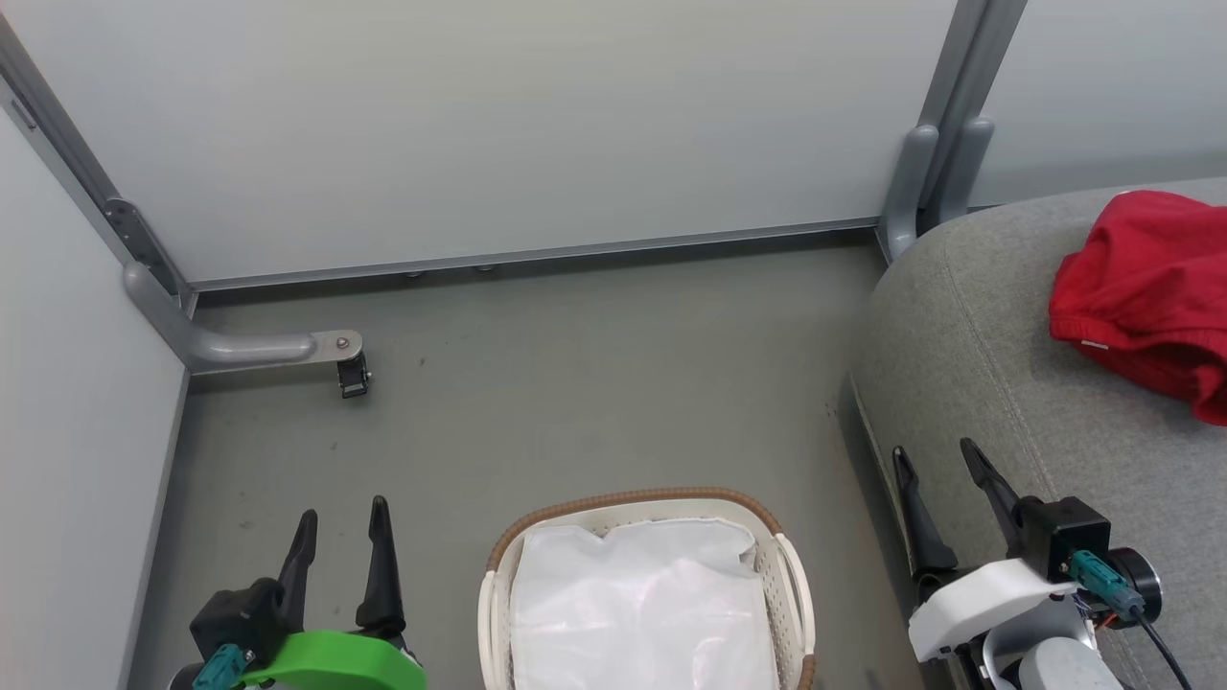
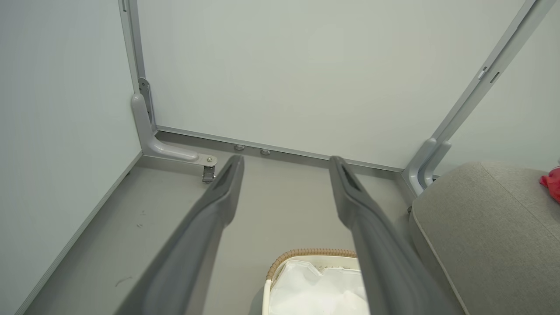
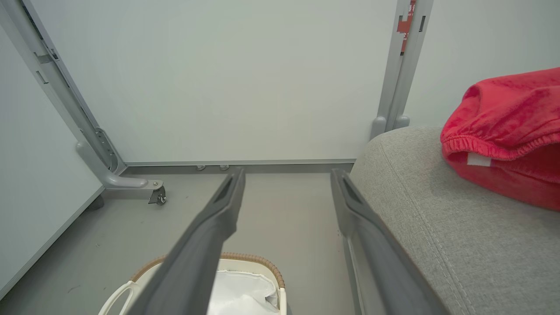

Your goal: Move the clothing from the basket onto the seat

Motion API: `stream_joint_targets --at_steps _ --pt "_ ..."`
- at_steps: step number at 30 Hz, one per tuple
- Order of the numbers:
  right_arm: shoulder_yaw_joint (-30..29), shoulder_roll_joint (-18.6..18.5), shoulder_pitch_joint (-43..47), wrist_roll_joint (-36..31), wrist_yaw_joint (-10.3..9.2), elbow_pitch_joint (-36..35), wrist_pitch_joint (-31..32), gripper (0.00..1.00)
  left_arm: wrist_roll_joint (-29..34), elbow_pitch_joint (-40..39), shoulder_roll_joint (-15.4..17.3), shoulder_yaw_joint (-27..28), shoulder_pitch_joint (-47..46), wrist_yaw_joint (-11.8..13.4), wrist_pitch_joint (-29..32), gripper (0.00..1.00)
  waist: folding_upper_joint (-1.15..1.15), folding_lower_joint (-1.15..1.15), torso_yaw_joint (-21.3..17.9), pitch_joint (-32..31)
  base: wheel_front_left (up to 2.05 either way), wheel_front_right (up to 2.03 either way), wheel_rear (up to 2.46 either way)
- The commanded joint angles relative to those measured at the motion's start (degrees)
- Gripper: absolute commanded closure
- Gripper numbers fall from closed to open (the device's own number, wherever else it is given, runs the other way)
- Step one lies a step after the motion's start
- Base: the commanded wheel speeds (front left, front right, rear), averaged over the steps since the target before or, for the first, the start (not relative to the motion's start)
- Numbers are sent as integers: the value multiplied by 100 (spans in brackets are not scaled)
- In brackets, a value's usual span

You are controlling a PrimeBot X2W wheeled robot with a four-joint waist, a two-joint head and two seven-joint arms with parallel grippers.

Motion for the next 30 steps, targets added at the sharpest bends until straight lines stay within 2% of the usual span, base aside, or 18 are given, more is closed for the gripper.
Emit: stream_joint_targets --at_steps 1,2,3,7,30 --pt "0 -23 17 6 -8 9 -13 0 -53 24 2 -9 38 -51 -1 0 0 0 2 -3 0 0 0" --pt "3 -23 18 12 -8 3 -13 0 -73 22 2 -10 40 -55 -1 0 0 0 1 -4 0 0 0" --pt "-1 3 4 6 0 12 0 100 -57 28 -1 -2 0 -29 2 100 0 0 1 -3 0 0 0" --pt "-16 32 47 102 0 169 43 100 -138 197 -3 11 -6 -32 29 100 0 0 -1 -4 0 0 0" --pt "-273 17 1 2465 -1 13 648 100 -2142 37 -1 371 -196 -138 643 100 0 0 -74 -24 0 0 0"
